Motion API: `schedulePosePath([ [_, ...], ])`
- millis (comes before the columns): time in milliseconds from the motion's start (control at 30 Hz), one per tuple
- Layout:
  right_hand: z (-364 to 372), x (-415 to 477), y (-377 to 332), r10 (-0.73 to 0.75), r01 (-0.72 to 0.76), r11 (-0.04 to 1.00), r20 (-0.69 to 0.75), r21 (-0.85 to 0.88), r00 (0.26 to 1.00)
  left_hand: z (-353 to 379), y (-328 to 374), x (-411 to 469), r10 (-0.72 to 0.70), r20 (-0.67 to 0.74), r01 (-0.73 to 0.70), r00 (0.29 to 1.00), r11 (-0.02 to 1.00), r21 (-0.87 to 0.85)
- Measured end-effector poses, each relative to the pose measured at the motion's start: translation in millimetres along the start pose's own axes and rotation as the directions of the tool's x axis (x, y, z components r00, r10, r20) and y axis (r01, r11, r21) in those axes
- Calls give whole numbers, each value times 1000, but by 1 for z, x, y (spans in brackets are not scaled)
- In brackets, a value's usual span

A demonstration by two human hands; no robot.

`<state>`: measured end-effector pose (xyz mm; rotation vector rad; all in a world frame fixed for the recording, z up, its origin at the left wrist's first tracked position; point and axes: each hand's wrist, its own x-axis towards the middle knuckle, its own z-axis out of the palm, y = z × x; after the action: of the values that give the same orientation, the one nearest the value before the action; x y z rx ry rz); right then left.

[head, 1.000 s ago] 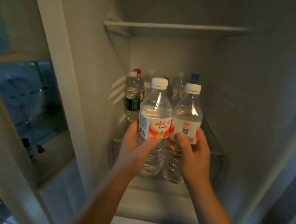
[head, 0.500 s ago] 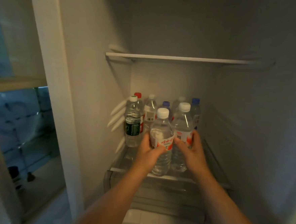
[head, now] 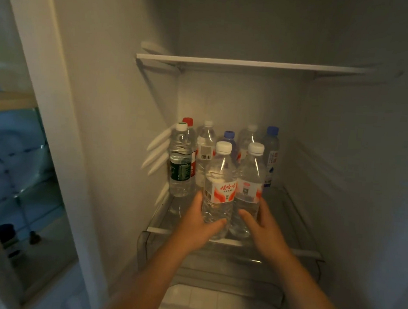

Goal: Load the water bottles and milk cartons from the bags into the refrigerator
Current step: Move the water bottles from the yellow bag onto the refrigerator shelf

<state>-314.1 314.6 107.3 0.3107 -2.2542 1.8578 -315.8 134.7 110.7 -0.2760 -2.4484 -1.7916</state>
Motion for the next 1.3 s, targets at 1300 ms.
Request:
schedulePosePath([
  [1300,44,97,38,101,-132,715,-86,-686,991,-15,-39,89,-68,-526,249,848,926,282],
])
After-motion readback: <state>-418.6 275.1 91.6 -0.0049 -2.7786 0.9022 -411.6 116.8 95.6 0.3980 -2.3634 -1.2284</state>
